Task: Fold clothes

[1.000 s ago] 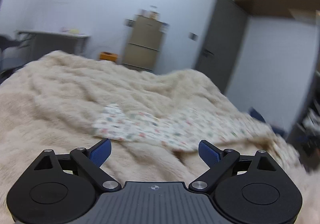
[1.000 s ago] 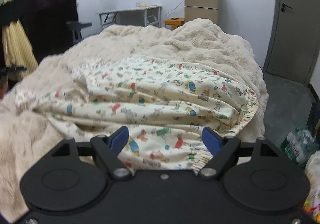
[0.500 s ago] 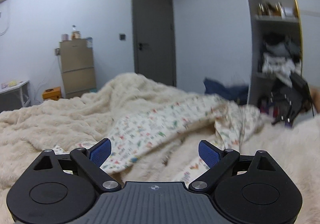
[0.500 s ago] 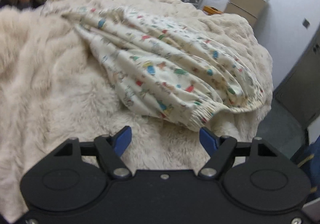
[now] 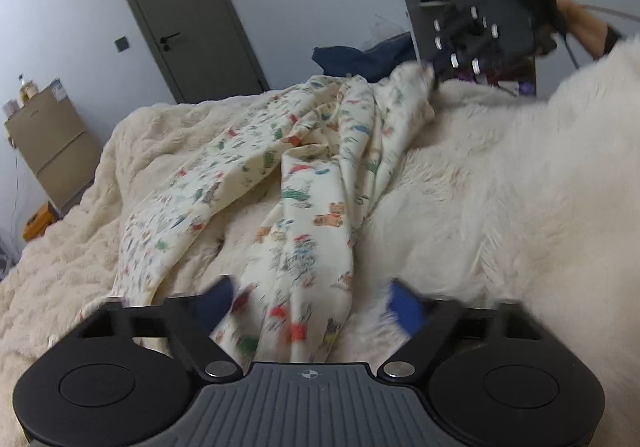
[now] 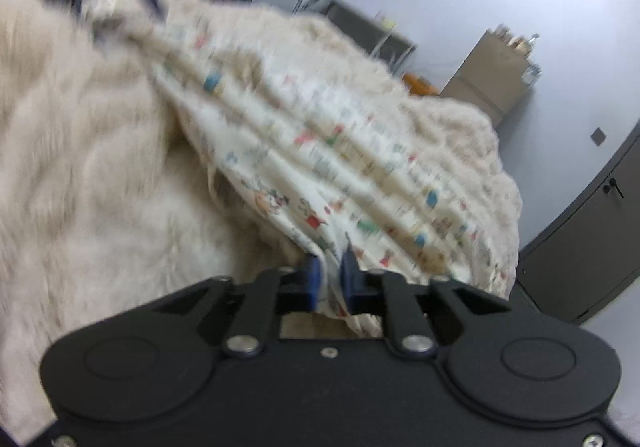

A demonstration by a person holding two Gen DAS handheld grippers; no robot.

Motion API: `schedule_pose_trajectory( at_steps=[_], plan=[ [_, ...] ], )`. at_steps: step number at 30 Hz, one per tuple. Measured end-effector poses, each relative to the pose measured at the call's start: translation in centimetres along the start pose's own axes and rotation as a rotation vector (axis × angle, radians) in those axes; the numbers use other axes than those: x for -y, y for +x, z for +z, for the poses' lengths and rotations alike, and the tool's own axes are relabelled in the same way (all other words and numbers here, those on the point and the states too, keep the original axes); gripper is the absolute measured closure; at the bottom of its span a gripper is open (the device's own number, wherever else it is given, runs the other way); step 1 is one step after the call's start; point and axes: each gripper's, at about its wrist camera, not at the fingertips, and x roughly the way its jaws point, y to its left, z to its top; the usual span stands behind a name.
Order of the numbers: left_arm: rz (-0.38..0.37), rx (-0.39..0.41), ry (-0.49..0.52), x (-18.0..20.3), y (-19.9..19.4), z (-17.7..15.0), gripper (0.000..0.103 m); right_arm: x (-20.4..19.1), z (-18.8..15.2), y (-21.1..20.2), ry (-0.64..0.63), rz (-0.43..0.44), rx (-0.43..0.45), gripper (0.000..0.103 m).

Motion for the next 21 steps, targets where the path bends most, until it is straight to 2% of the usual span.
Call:
schedule_pose_trajectory(
  at_steps=[1, 3, 5, 8, 11, 12, 13, 15, 17, 21],
  plan=[
    [0.004, 0.005, -0.006, -0.1, 0.1, 0.1, 0.081, 0.4, 0.1, -0.7, 0.017, -0.008, 0.033, 0.097],
    [0.000, 0.061, -0.046, -1.2, -1.2, 0.1, 0.088, 1.0, 0.4, -2.3, 0.043, -0.014, 0.098, 0.098],
    [-0.008, 0.124, -0.100, -2.6, -2.8, 0.0, 0.089, 1.7, 0.9, -4.5, 0.059, -0.009, 0.171, 0.098],
    [-0.025, 0.191, -0.217, -5.0, -4.5, -0.5, 0.090, 2.5, 1.5, -7.8, 0.077, 0.035, 0.234, 0.098],
    [-0.045, 0.245, -0.343, -7.3, -5.7, -1.2, 0.081, 3.1, 1.4, -10.2, 0.088, 0.147, 0.221, 0.093],
    [-0.051, 0.253, -0.383, -8.0, -5.8, -1.6, 0.072, 3.3, 1.4, -11.0, 0.092, 0.185, 0.216, 0.090],
    [-0.049, 0.245, -0.398, -8.5, -5.7, -1.9, 0.052, 3.3, 1.2, -11.6, 0.086, 0.208, 0.210, 0.086],
    [-0.025, 0.220, -0.393, -8.8, -5.7, -2.3, 0.030, 3.2, 0.5, -12.1, 0.058, 0.223, 0.195, 0.082],
    [0.009, 0.191, -0.368, -8.9, -5.8, -2.5, 0.030, 3.7, -0.6, -12.4, 0.075, 0.263, 0.189, 0.062],
    [0.044, 0.189, -0.396, -10.1, -7.2, -3.8, 0.025, 6.3, -3.1, -10.9, 0.231, 0.278, 0.172, 0.045]
  ],
)
